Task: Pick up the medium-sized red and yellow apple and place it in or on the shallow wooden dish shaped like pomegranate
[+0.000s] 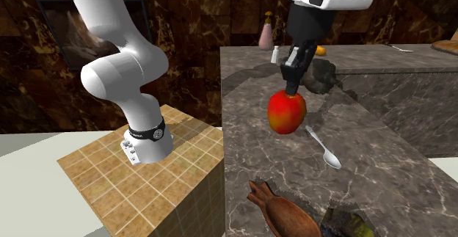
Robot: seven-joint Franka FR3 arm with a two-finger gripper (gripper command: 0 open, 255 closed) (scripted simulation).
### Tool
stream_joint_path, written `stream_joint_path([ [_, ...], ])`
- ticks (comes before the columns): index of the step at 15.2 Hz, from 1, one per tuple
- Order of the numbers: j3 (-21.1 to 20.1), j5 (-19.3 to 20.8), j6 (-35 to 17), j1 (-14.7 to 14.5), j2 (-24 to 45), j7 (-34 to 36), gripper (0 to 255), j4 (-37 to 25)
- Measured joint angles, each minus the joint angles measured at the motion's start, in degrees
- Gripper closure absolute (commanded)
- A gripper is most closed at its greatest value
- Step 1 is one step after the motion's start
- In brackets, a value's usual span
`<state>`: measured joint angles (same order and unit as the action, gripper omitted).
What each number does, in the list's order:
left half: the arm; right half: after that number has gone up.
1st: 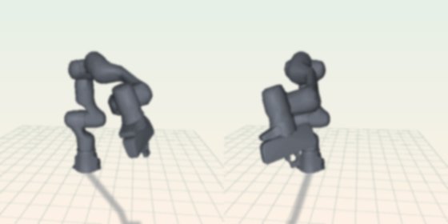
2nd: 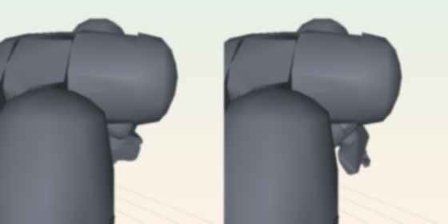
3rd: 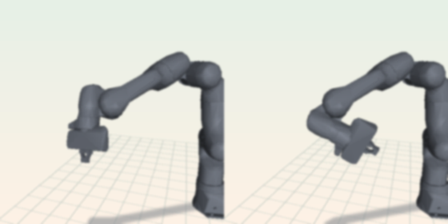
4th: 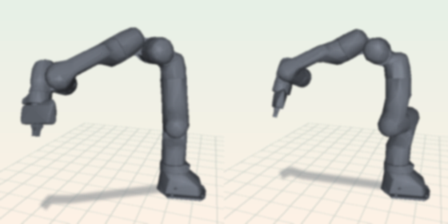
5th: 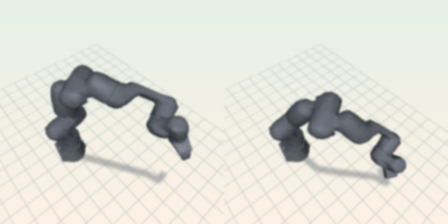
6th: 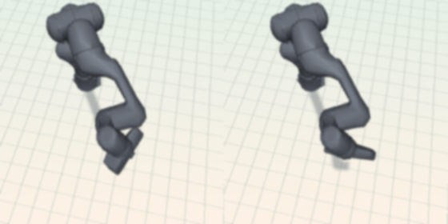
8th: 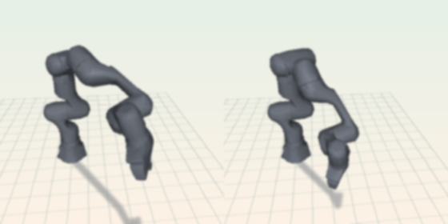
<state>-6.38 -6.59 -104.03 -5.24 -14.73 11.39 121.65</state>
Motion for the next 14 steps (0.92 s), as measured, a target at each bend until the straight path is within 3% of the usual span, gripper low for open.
stream_joint_path([
  [11, 8.2, 2.79, 9.63, 5.97, 8.81, -12.51, 255, -17.38],
  [14, 8.89, 2.9, 9.28, 6.53, 10.37, -13.81, 255, -18.49],
])
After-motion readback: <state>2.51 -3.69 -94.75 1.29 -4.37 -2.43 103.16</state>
